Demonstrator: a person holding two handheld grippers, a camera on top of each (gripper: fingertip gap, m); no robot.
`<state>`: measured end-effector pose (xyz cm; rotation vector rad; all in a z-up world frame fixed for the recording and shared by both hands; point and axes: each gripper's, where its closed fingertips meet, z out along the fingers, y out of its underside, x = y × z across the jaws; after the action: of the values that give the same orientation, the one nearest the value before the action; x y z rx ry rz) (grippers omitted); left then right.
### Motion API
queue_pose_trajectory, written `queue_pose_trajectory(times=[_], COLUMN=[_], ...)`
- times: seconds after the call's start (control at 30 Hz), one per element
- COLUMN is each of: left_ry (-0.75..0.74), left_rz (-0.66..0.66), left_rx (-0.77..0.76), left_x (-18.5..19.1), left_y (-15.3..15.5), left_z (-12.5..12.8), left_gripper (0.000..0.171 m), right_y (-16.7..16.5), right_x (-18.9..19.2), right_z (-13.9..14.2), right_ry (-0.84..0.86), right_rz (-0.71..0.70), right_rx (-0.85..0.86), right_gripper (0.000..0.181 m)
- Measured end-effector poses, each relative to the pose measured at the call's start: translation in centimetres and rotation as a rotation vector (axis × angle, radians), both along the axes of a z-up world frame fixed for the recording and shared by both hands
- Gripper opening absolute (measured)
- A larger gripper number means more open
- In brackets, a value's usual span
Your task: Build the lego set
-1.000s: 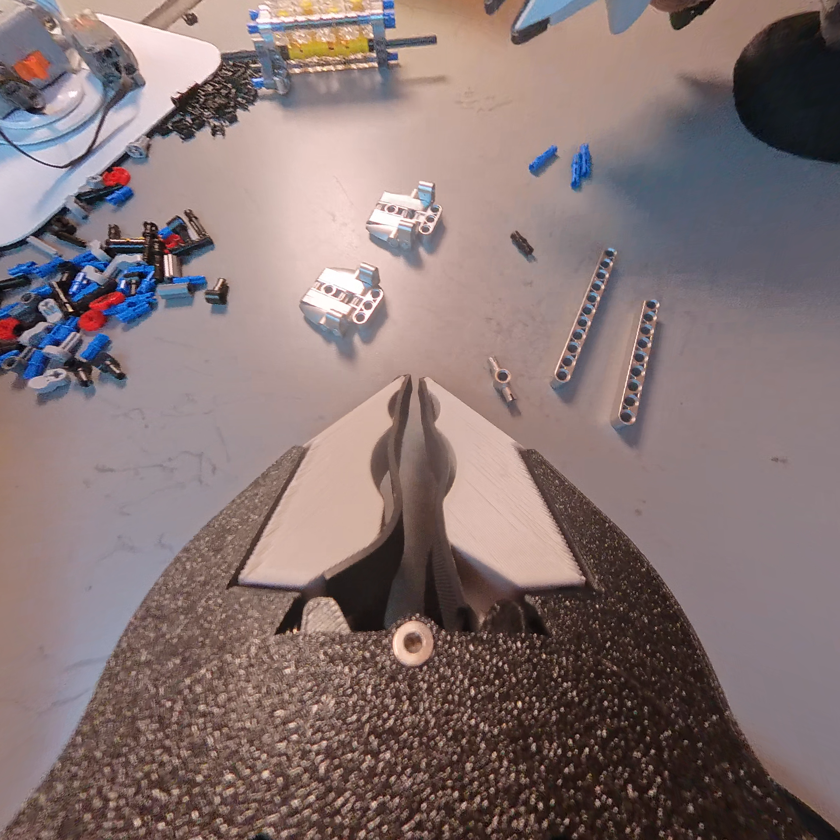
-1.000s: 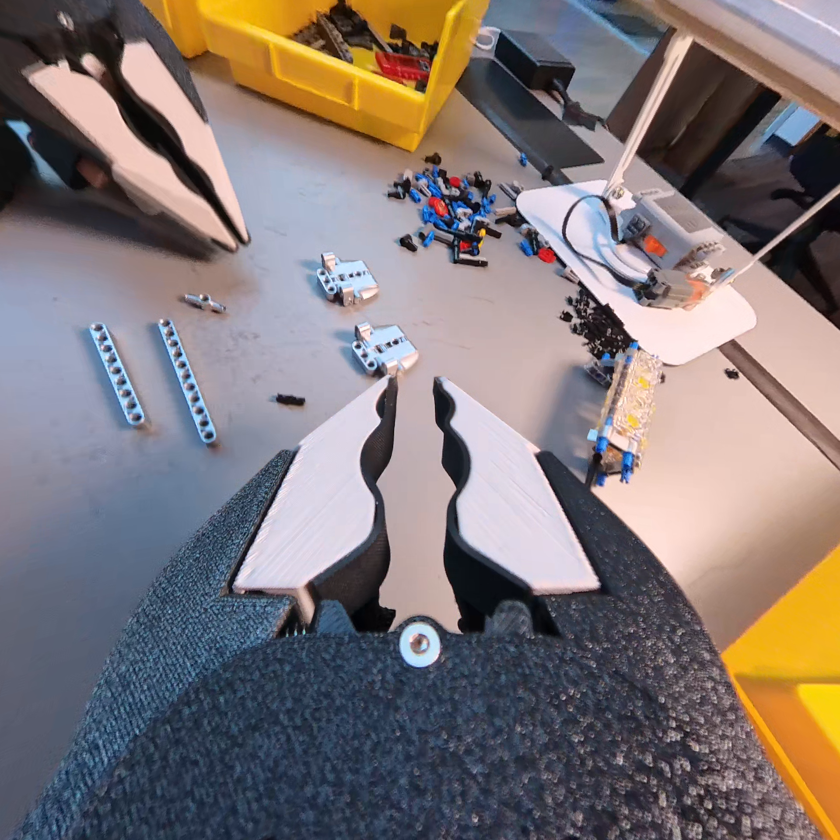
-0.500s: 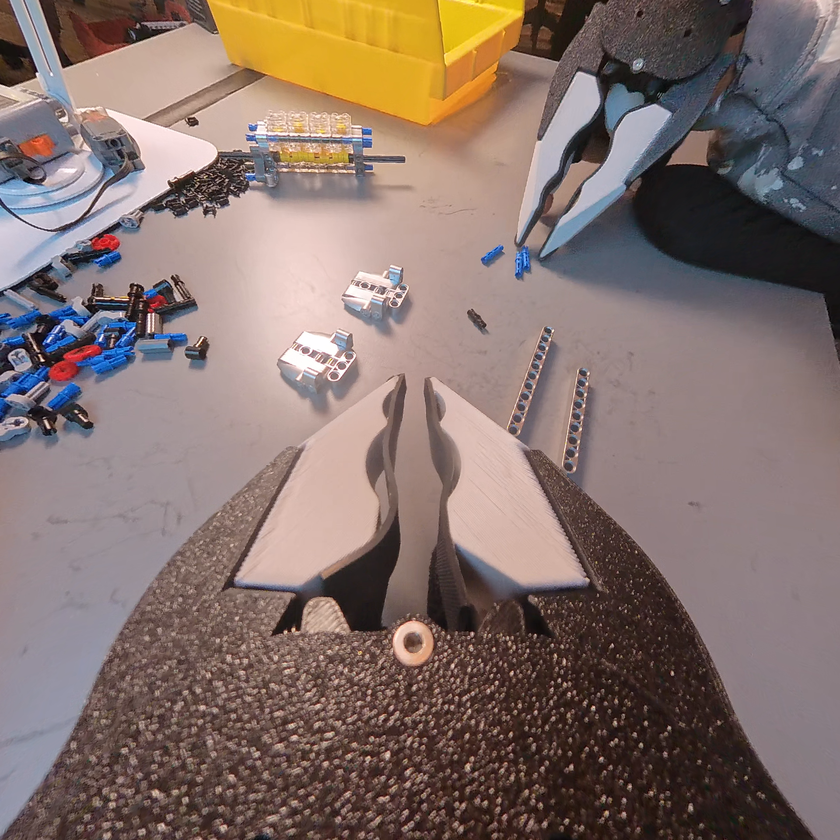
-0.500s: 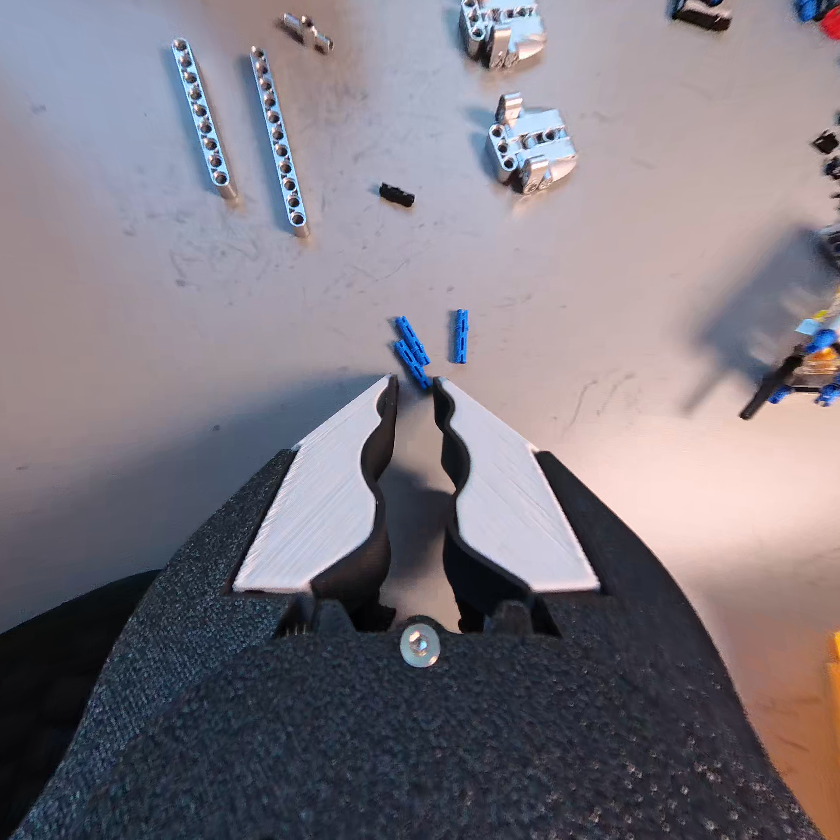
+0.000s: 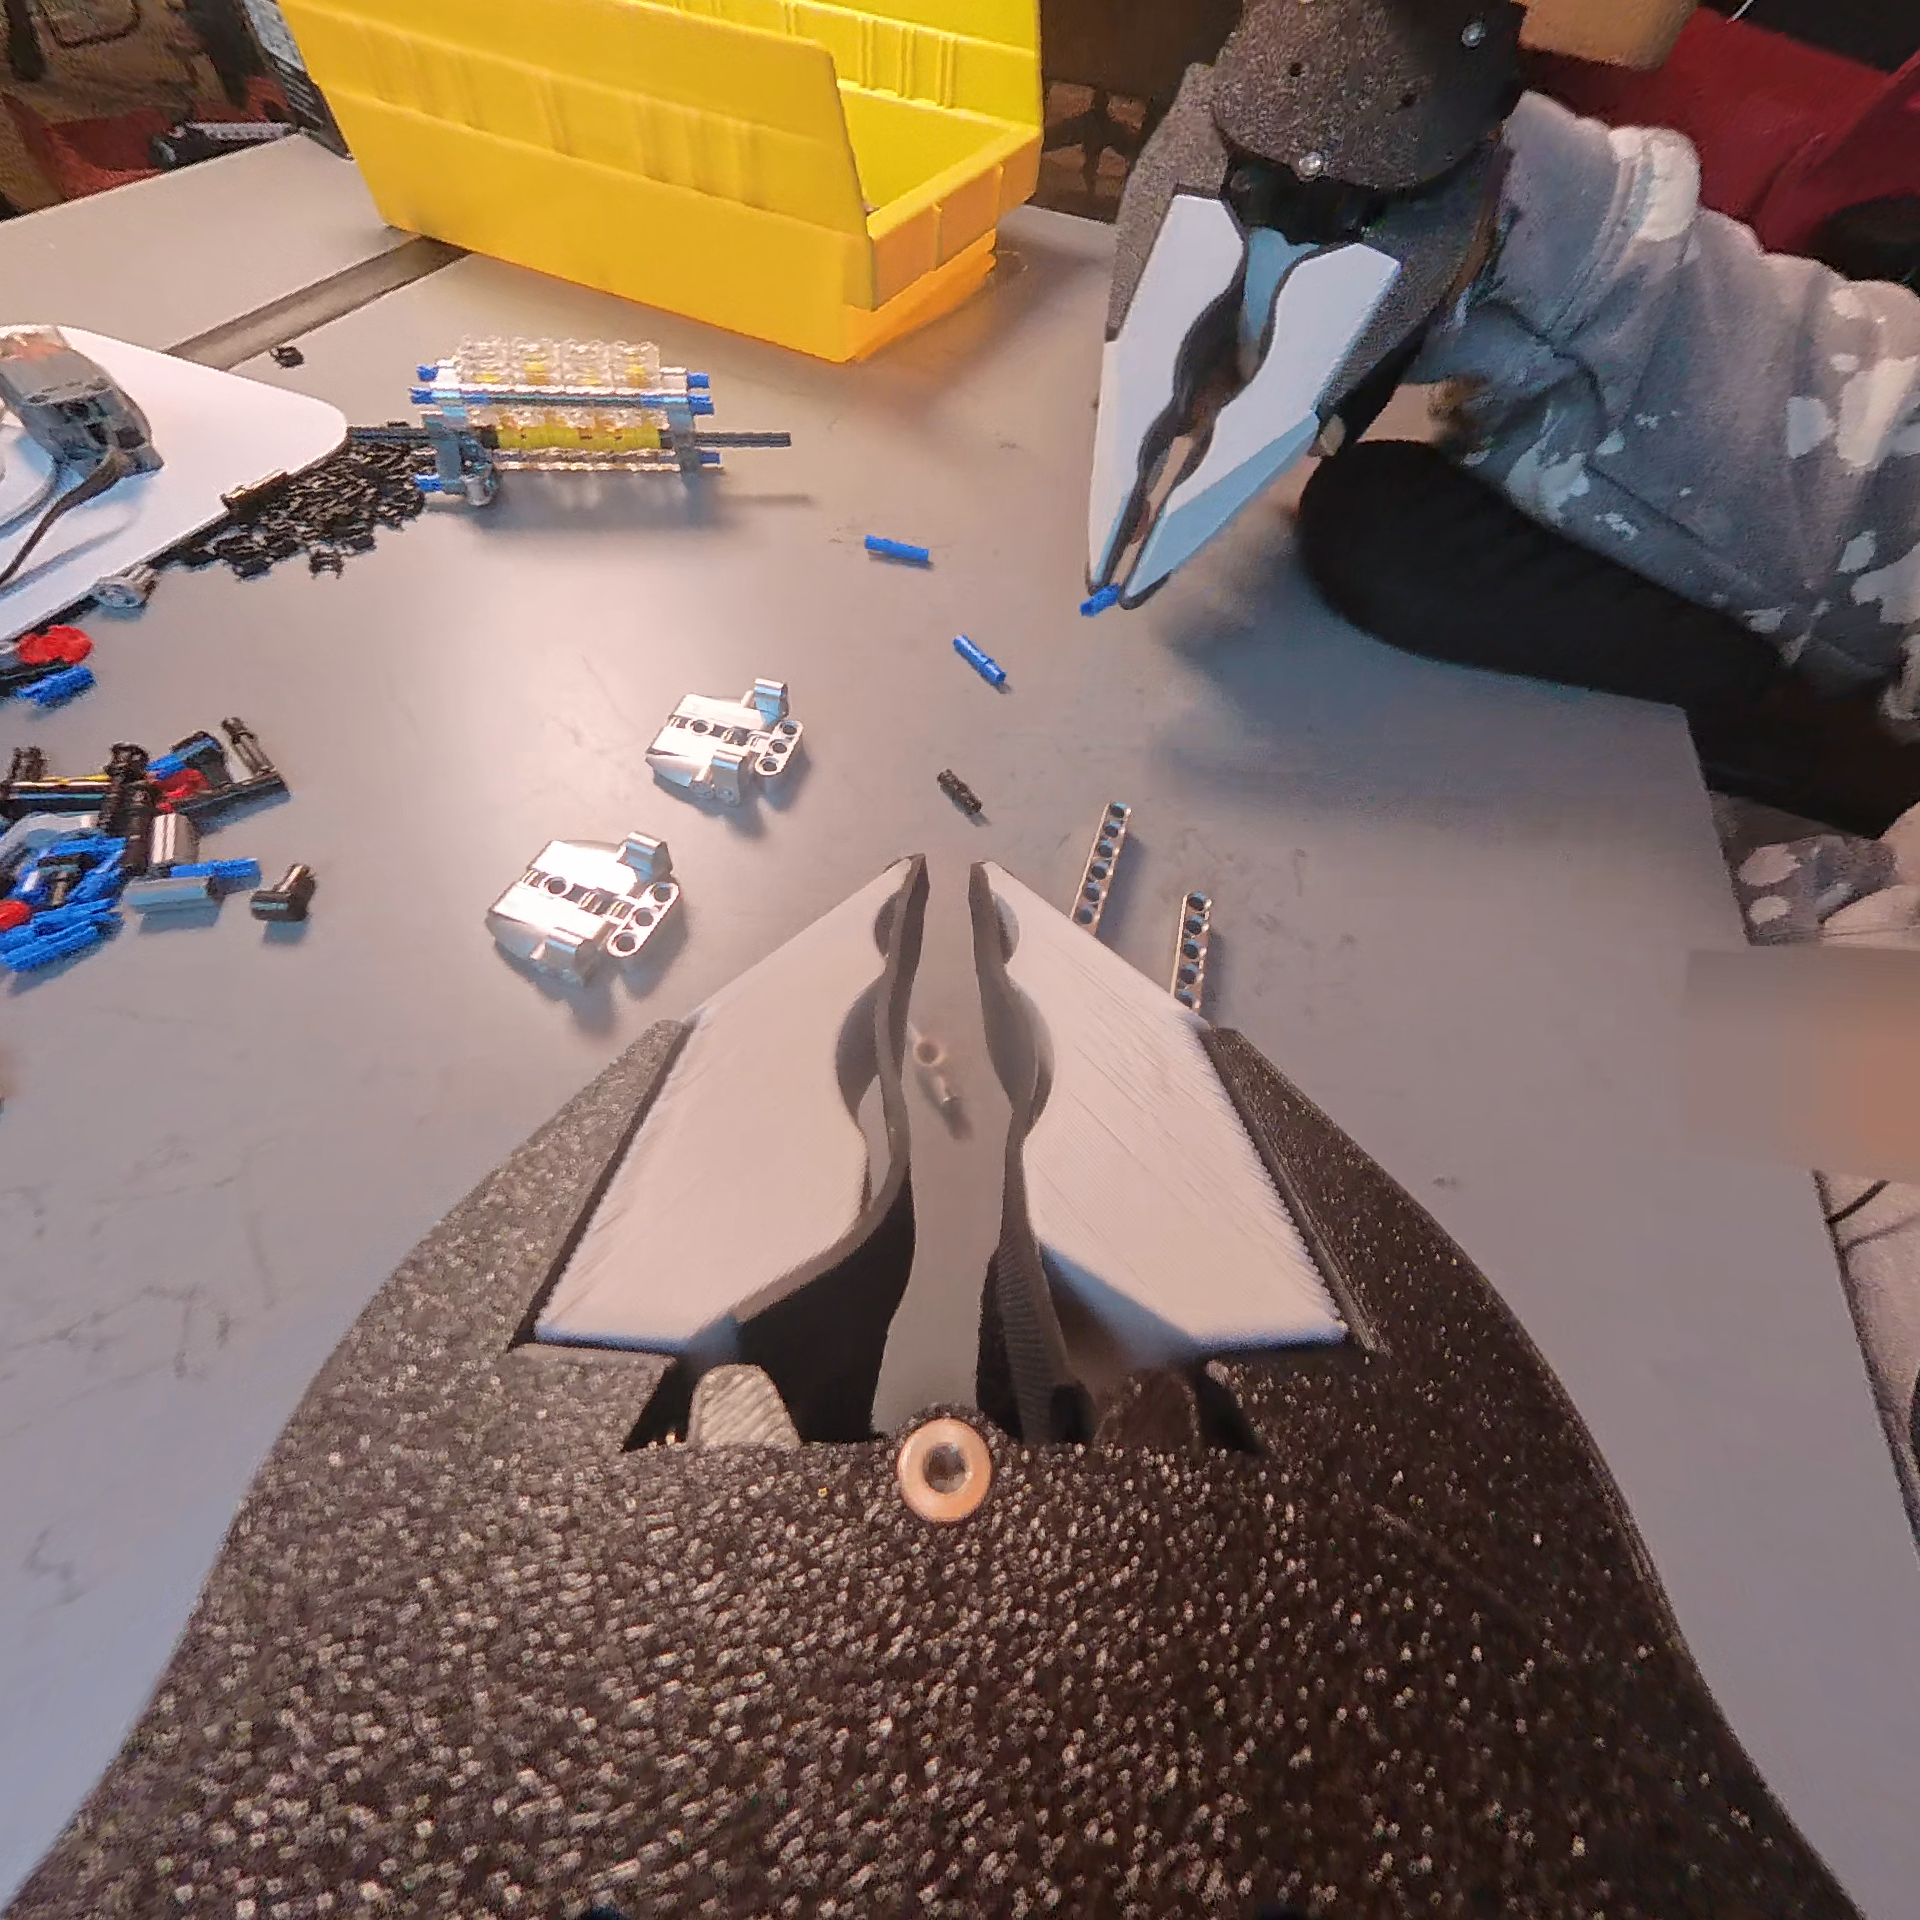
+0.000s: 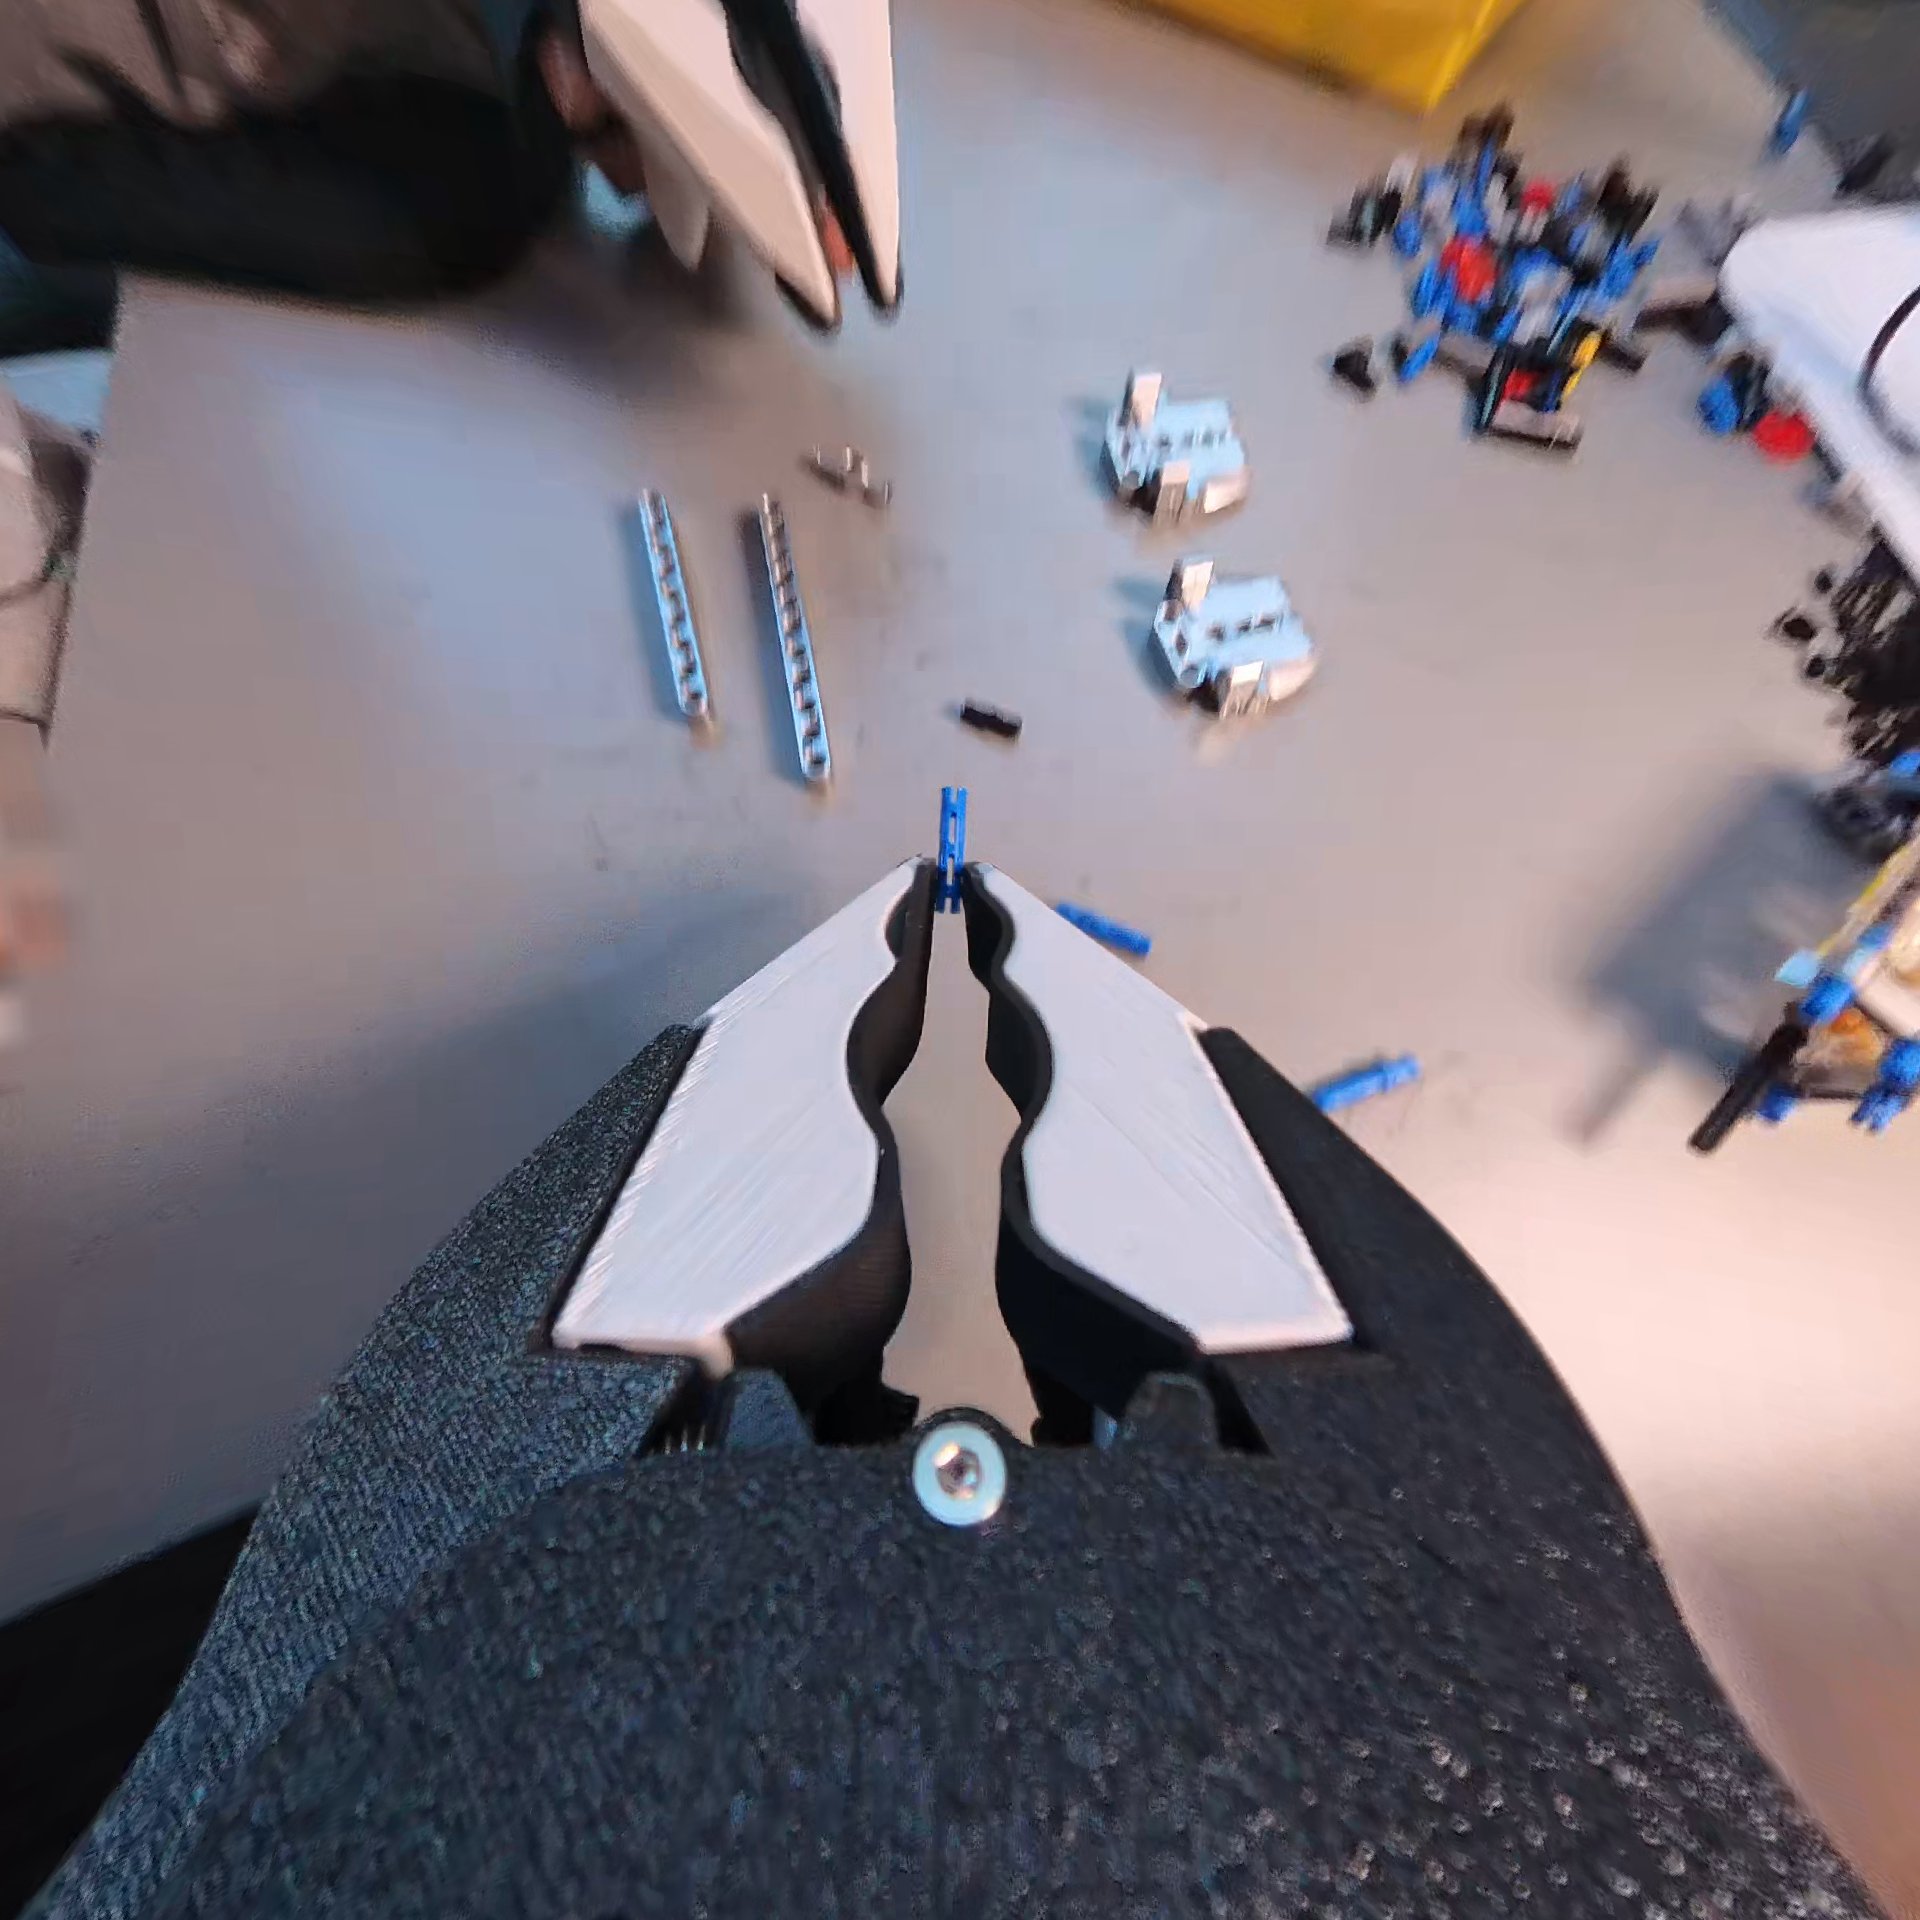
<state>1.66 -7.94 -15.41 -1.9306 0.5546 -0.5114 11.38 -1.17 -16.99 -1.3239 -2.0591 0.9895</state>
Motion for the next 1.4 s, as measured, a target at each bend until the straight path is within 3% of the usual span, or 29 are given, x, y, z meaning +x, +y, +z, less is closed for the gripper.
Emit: queue_pose_trajectory(times=[0.23, 0.5, 0.67, 1.0, 1.23, 1.4], left_ry=[-0.134, -0.257, -0.353, -0.465, -0.366, -0.537], left_rz=[-0.038, -0.033, -0.018, 0.031, 0.114, 0.041], left_rx=[0.037, 0.111, 0.159, 0.162, 0.270, 0.221], left_x=[2.3, 4.0, 3.9, 2.0, 1.9, 1.9], left_y=[0.3, 1.2, 1.2, 1.3, 2.1, 1.3], left_z=[1.9, 4.4, 6.3, 7.2, 8.0, 9.0], left_gripper=[0.010, 0.014, 0.009, 0.007, 0.009, 0.009], right_y=[-3.9, -6.3, -6.5, -4.4, -4.8, -5.2], right_x=[-5.0, -7.7, -8.0, -7.7, -8.1, -8.3], right_z=[5.6, 8.7, 8.9, 9.7, 10.7, 9.9], right_ry=[0.355, 0.534, 0.547, 0.593, 0.584, 0.558], right_rz=[0.002, -0.067, -0.083, -0.157, -0.162, -0.153], right_rx=[-0.184, -0.470, -0.551, -0.619, -0.872, -0.806], right_gripper=[0.004, 0.004, 0.004, 0.004, 0.004, 0.004])
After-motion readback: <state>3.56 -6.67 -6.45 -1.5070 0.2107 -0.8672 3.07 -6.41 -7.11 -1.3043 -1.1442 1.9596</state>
